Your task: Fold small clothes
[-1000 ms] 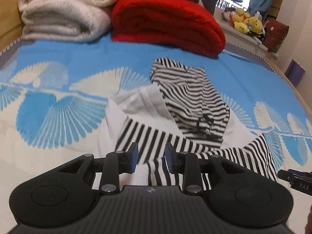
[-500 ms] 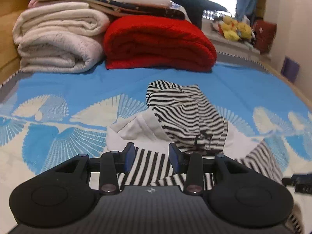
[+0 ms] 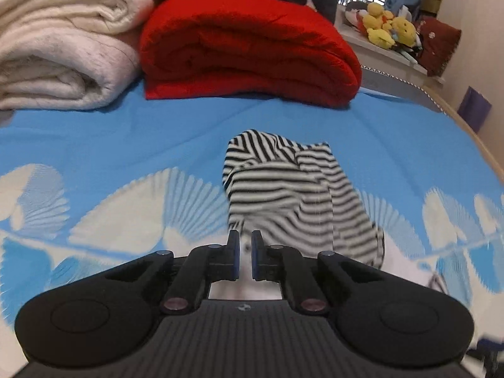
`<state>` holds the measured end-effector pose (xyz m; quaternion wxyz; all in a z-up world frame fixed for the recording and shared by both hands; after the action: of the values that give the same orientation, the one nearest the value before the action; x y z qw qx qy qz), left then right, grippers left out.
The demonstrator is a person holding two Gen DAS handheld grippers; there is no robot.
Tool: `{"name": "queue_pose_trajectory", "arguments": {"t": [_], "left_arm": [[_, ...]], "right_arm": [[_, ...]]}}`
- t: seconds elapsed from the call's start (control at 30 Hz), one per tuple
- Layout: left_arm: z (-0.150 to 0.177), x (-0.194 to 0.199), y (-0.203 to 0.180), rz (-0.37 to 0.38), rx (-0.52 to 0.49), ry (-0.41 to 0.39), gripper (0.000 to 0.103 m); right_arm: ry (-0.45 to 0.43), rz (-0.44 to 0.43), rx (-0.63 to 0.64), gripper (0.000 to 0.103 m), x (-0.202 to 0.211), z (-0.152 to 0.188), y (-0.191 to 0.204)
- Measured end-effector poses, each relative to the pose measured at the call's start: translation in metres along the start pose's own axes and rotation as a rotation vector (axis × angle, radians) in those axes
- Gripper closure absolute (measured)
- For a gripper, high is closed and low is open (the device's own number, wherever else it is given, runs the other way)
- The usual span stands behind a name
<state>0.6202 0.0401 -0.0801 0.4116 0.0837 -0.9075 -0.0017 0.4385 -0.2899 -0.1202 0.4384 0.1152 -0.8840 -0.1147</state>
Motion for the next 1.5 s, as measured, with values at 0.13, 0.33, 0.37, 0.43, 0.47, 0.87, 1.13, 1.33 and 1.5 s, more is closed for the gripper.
{"name": "queue_pose_trajectory", "arguments": {"t": [0.13,0.33,0.37,0.43,0.47,0.87,1.13,1.33,1.5], "left_arm": [[-0.030,-0.056,-0.008,0.005,0.074,0.063,0.095],[-0.059,-0.123,-0.029,-0.006,0.184,0.116,0.066],[-0.064,-0.132,-0.033,-0.011,0.197,0.112,0.047],[-0.073,-0.146,-0.041,-0.028,0.214,0.100,0.036],[-0.078,-0.154,-0.045,-0.038,0.213,0.095,0.031],[-0.079,-0.169,-0.055,-0.150,-0.032,0.041,0.103],[-0.015,0.026,-0.039,0.149,-0.231,-0.255,0.103],[0.148,0.157,0.005,0.357,-0.464,-0.147,0.102],[0.183,0.174,0.055,0.214,-0.268,-0.038,0.088]], "right_arm": [[0.001,-0.003,0.000,0.062,0.001,-0.003,-0.003],[0.019,-0.006,0.004,0.062,0.000,-0.002,-0.009],[0.020,-0.007,0.003,0.062,0.000,-0.003,-0.009],[0.023,-0.010,0.007,0.062,-0.002,-0.003,-0.008],[0.025,-0.013,0.009,0.062,-0.002,-0.003,-0.007],[0.034,0.007,0.007,0.062,-0.002,-0.004,-0.020],[-0.010,0.001,-0.028,0.062,0.012,-0.012,-0.027],[-0.071,0.005,-0.086,0.062,0.028,-0.015,-0.033],[-0.127,-0.003,-0.145,0.062,0.041,-0.016,-0.038]]}}
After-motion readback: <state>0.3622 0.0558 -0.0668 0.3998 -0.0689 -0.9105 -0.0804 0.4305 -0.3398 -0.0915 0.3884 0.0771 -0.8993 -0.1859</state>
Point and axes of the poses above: each gripper's, at about its wrist camera, not at the fingertips, and x roughly against the way its jaws point, y to its left, z to its underside, the point moved 8 cm from there along -x, roughly the way its jaws point, and after that the axes turned 15 degrees about -z, right-handed, at the moved point
